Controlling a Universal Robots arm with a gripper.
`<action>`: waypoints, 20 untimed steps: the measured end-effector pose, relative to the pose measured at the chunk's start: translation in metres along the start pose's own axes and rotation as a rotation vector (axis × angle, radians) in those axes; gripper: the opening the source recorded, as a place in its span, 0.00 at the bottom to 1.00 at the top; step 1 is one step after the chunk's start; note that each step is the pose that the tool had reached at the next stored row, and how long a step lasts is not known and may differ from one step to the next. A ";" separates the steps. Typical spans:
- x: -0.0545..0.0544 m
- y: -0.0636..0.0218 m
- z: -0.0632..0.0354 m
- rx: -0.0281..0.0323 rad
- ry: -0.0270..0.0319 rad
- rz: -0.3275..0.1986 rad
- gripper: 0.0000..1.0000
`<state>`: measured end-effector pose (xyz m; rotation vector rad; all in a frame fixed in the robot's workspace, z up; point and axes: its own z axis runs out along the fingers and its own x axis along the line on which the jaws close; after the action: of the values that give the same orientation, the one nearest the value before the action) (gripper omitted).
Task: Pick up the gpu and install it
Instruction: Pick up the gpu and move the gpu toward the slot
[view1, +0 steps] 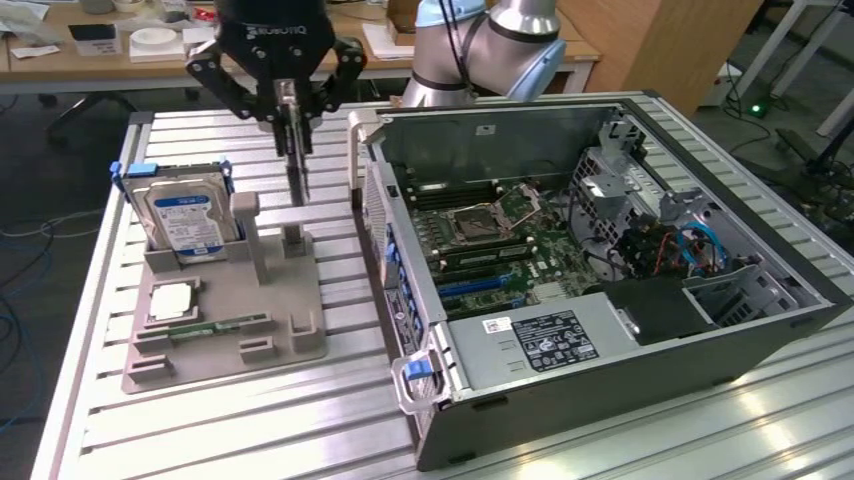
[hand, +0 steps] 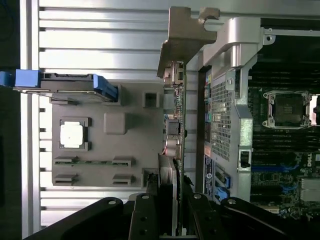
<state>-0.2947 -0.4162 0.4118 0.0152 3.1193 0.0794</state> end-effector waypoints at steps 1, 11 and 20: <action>-0.005 0.0000 0.0000 -0.0009 0.0000 0.000 0.27; -0.050 0.0003 0.0023 -0.0028 0.0001 0.000 0.27; -0.082 0.0004 0.0061 -0.0027 0.0002 0.000 0.27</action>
<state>-0.2126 -0.4164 0.4075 0.0152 3.1193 0.0836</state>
